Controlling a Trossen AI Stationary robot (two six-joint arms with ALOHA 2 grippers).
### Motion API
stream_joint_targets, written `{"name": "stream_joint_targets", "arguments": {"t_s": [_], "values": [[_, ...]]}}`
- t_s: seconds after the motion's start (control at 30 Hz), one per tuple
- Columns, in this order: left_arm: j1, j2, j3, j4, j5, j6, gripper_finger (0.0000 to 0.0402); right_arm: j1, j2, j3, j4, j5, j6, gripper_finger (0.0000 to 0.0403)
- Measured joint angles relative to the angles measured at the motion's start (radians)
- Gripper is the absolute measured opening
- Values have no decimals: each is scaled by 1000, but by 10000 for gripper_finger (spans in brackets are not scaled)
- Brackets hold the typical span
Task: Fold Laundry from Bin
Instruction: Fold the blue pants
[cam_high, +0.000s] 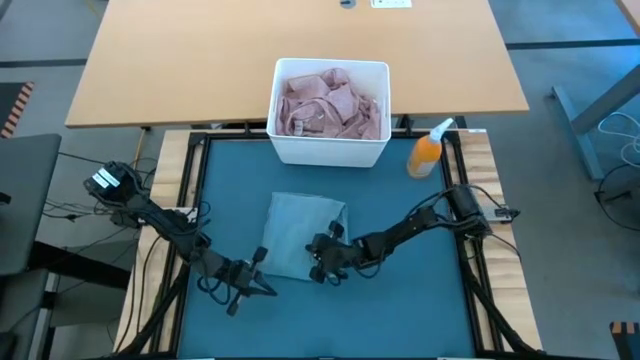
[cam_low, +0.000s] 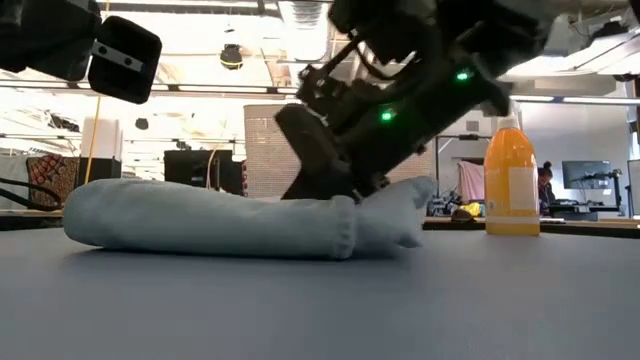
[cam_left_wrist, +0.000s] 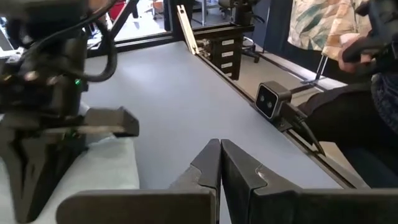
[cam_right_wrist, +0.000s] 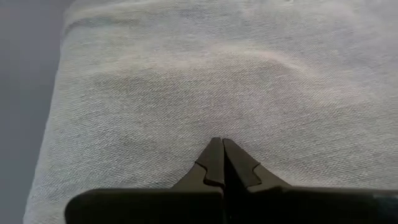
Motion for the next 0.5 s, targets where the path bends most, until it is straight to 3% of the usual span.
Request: {"name": "stream_joint_targets", "arguments": {"t_s": [0.2,0.5], "values": [[-3,-4,1,4,3,7,0,-83,66,90,1,-91,-129,13],[-1,-5,1,26,10,27,0,-217,235,364,-8,-305,-347,13]]}}
